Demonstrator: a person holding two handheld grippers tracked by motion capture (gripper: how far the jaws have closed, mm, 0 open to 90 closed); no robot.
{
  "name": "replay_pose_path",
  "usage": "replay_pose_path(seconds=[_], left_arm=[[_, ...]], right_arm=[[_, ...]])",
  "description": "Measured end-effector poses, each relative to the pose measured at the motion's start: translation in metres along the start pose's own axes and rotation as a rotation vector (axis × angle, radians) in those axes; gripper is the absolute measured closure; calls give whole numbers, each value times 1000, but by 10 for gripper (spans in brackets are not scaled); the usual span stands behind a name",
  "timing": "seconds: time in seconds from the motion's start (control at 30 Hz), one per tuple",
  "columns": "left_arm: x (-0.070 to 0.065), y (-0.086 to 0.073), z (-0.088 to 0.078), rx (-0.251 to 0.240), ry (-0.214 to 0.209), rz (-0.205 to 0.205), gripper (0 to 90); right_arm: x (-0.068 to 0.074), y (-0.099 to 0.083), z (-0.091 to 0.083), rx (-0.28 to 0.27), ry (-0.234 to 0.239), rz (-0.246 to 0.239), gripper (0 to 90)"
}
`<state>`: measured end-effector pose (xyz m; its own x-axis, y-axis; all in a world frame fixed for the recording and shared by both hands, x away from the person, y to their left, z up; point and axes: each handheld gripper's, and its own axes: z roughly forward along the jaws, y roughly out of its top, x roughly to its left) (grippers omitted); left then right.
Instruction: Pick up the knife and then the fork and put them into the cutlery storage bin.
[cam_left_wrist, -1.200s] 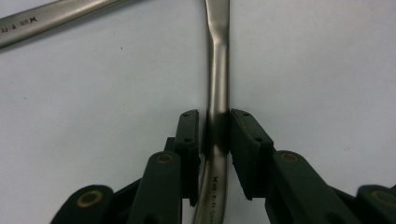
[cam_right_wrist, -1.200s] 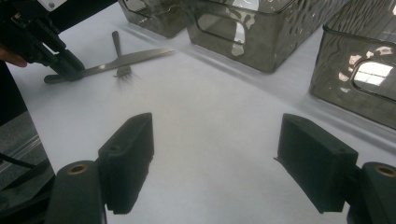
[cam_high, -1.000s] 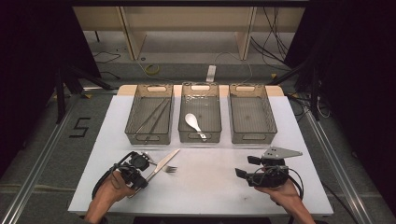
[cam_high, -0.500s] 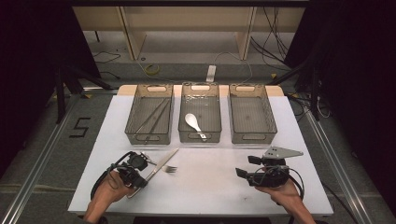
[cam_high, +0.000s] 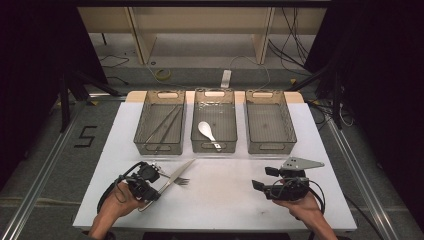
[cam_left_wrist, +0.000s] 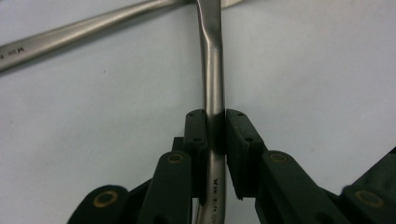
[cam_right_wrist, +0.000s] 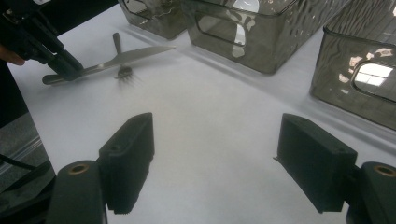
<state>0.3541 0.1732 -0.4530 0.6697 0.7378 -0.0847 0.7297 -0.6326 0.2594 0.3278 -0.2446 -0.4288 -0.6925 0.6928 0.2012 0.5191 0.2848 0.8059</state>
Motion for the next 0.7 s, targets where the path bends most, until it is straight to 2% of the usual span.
replay_pose_path(seconds=[0.13, 0.17, 0.27, 0.33, 0.47, 0.57, 0.7], left_arm=[[-5, 3, -4, -7, -17, 22, 788], [-7, 3, -5, -17, -25, 16, 788], [-15, 7, -8, -21, -30, 44, 788], [-21, 10, -10, -30, -54, 62, 788], [-33, 18, -12, -44, -83, 103, 788], [-40, 26, -13, -48, -124, 125, 788], [-53, 41, -13, -48, -148, 174, 788]], right_arm=[[5, 2, 0, -19, 8, -18, 282], [7, 2, 0, -23, 11, -29, 281], [14, 4, 0, -39, 19, -57, 281], [20, 5, 0, -45, 27, -78, 281], [35, 9, 3, -57, 54, -139, 281], [47, 13, 7, -51, 80, -183, 281], [62, 16, 16, -40, 98, -261, 281]])
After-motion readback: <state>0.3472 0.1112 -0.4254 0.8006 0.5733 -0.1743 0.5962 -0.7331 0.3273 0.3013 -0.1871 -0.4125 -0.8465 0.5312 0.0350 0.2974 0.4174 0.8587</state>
